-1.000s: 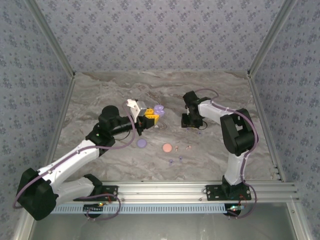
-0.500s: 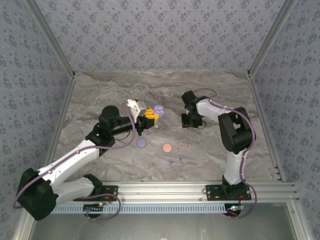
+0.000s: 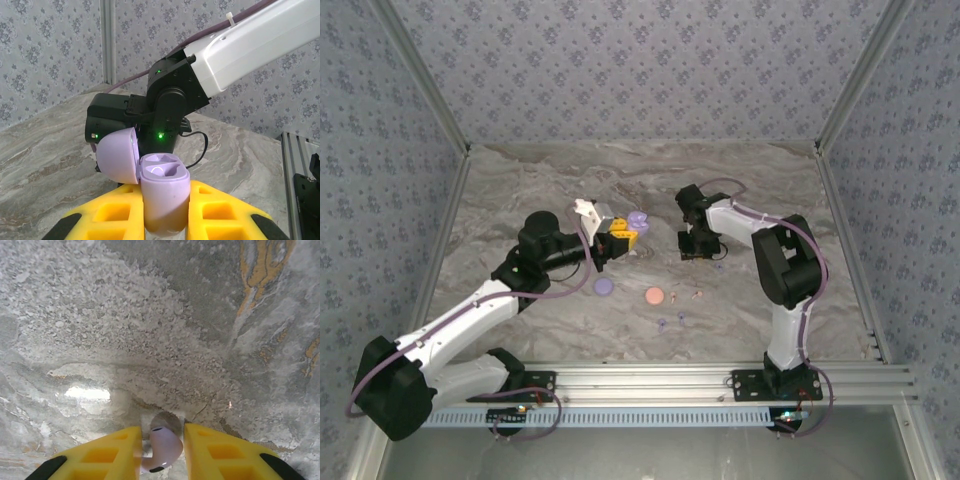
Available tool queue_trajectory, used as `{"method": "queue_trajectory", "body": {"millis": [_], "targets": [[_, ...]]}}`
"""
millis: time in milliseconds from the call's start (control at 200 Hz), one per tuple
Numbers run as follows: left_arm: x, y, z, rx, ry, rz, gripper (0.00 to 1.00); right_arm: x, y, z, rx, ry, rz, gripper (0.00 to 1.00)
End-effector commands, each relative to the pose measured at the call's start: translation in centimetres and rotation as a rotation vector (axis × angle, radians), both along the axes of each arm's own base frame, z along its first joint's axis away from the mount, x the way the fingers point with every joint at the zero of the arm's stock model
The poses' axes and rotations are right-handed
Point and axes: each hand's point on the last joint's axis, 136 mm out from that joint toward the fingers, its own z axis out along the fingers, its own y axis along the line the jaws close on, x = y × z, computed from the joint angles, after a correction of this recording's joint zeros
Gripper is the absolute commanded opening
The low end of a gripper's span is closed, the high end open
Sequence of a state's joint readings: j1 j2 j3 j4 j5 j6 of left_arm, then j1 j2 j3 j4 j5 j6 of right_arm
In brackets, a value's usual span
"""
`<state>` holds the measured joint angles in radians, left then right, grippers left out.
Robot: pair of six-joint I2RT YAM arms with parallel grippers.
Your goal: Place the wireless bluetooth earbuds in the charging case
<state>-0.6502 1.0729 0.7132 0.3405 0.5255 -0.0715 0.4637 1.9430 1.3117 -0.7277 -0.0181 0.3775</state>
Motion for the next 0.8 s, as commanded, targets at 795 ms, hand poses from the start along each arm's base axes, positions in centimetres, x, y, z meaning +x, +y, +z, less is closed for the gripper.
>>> {"method": "queue_trajectory", "body": {"millis": [795], "targets": [[-0.3, -0.2, 1.8, -0.028, -0.036, -0.011, 0.00, 1.4, 0.4, 9.6, 0.103, -0.306, 0.104, 0.22]]}}
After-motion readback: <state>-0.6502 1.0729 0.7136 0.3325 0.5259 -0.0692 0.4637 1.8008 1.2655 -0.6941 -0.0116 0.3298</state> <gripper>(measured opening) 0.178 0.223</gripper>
